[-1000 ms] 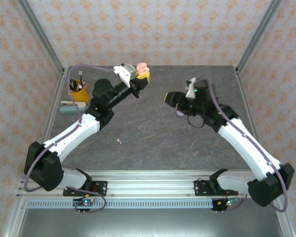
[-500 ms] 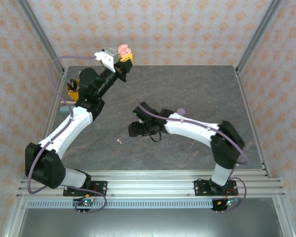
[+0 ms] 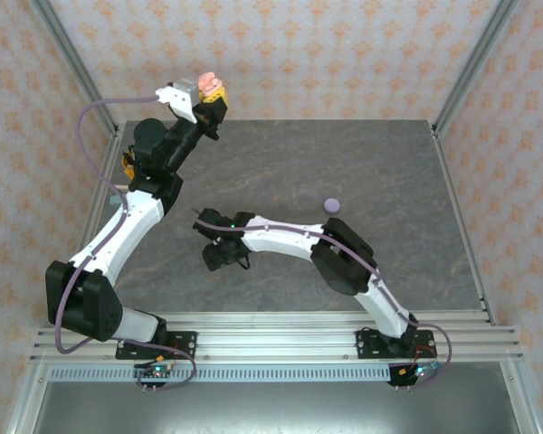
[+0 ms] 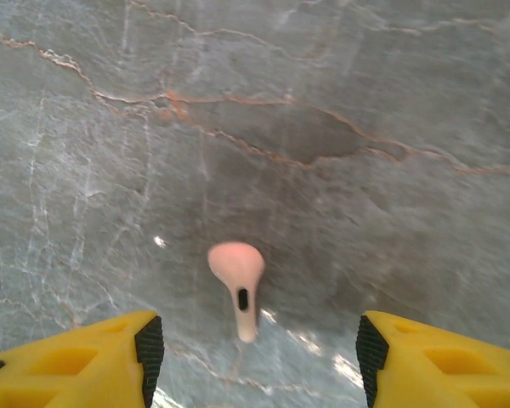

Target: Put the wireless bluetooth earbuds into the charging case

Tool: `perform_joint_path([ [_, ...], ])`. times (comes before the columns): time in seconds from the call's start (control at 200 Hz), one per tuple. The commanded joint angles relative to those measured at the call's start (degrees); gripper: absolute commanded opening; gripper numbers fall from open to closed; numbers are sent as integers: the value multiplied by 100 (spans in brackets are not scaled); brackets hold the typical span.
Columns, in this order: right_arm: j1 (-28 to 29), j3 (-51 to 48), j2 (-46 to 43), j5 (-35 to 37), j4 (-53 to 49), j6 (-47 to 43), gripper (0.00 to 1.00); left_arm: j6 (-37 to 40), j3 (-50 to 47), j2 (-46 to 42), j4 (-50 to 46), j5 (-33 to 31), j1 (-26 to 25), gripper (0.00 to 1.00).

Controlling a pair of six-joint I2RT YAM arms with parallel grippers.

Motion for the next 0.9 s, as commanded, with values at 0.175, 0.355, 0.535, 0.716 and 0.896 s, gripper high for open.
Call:
perform_joint_path([
  [0.175,82,738,620,404,-629,-114,60,-142,-8,-122,303,-89,108,0],
  [0.355,157,1185,963,590,-918,-63,56,-186,-70,-140,343,-89,134,0],
  [0.535,199,1292,1071,632,-1087,71,49,-221,-105,-141,375,-80,149,0],
  [0.716,205,1234,1035,575,-1116,168,39,-247,-106,-132,384,-72,144,0],
  [0.896,206,1196,958,679,-1139,168,30,-261,-106,-125,379,-63,149,0],
])
